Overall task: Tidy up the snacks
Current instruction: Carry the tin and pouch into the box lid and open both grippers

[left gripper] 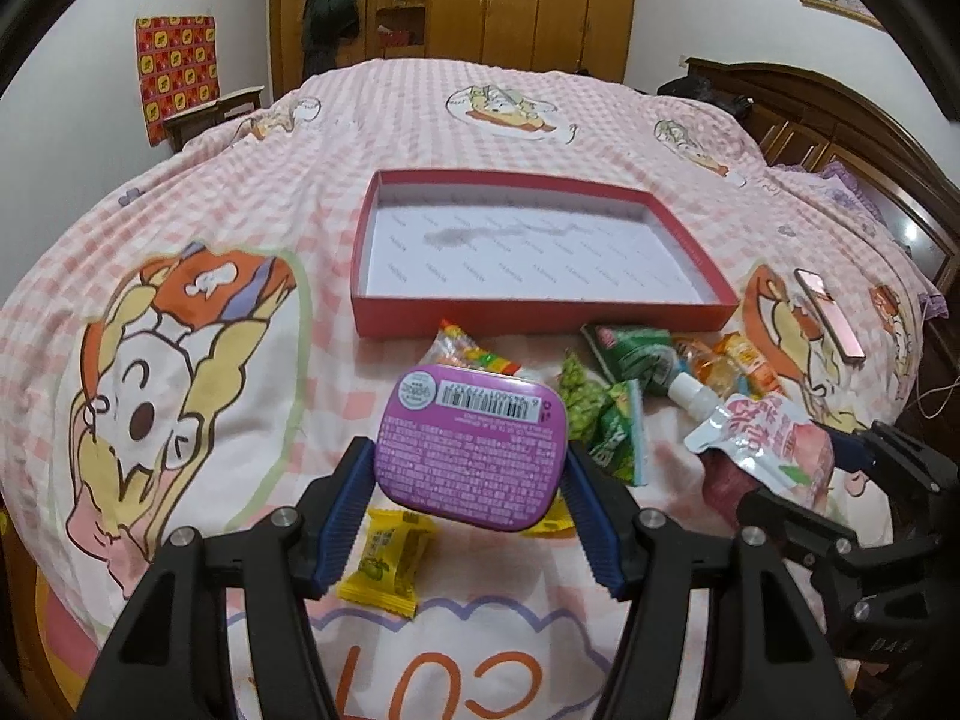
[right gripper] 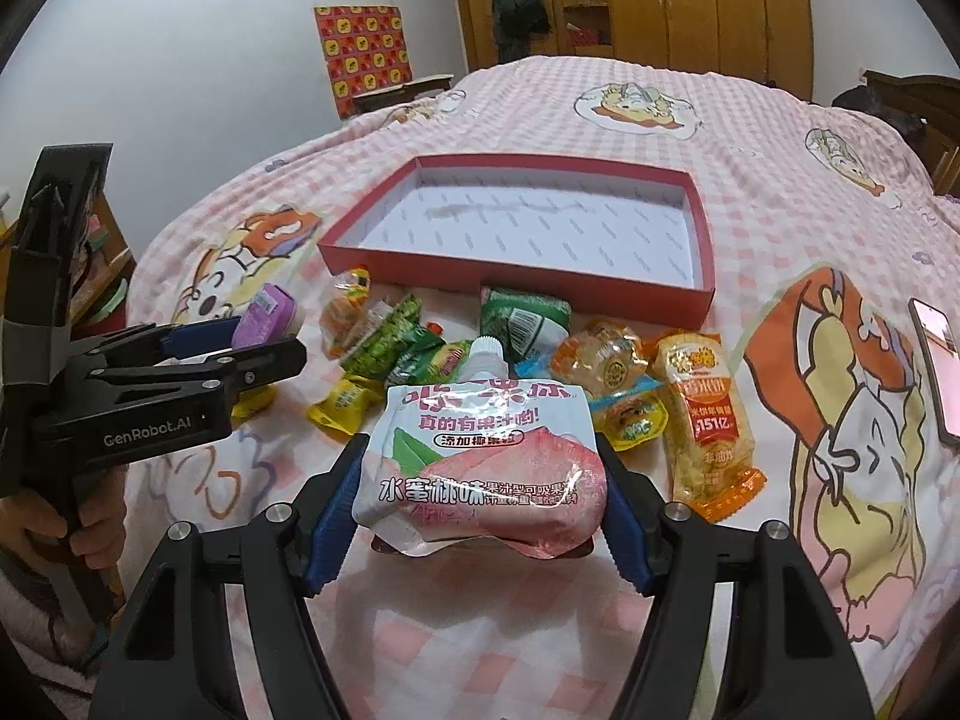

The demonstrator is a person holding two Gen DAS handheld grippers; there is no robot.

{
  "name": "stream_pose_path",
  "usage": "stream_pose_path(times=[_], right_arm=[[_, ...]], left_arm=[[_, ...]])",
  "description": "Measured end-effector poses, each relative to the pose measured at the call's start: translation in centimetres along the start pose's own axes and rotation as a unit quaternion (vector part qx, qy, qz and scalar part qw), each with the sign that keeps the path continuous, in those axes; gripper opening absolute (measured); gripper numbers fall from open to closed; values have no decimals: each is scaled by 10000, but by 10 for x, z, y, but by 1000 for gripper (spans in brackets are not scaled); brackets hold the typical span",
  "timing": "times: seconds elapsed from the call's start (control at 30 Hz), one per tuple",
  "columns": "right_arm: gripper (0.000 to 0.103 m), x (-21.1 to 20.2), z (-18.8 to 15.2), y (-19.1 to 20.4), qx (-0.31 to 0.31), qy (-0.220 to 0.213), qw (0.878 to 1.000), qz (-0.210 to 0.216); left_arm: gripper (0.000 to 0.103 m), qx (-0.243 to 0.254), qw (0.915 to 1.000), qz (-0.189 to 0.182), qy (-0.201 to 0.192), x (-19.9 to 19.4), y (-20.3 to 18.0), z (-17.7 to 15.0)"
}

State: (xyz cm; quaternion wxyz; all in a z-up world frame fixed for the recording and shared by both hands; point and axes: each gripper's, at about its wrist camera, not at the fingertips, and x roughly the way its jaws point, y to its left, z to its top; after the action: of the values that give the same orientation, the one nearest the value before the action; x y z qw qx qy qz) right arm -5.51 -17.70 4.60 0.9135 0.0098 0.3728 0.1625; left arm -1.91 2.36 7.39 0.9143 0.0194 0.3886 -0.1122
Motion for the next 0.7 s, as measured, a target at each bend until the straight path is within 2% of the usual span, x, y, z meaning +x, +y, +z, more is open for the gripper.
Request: stream_pose_path(times=[0.3,0.5,0.7], right_arm=[[71,-14,11,6,-174,-143,9997,64],[71,-14,20,-2,-62,16,9998,178],[71,-18,30,-8,-69,-45,9999,104]], left_arm=[[66,93,9998,-18,-158,-10,-9,13],[66,79,9999,-26,-136,-8,-13,23],[66,176,9995,8,-255,-8,-19,37]])
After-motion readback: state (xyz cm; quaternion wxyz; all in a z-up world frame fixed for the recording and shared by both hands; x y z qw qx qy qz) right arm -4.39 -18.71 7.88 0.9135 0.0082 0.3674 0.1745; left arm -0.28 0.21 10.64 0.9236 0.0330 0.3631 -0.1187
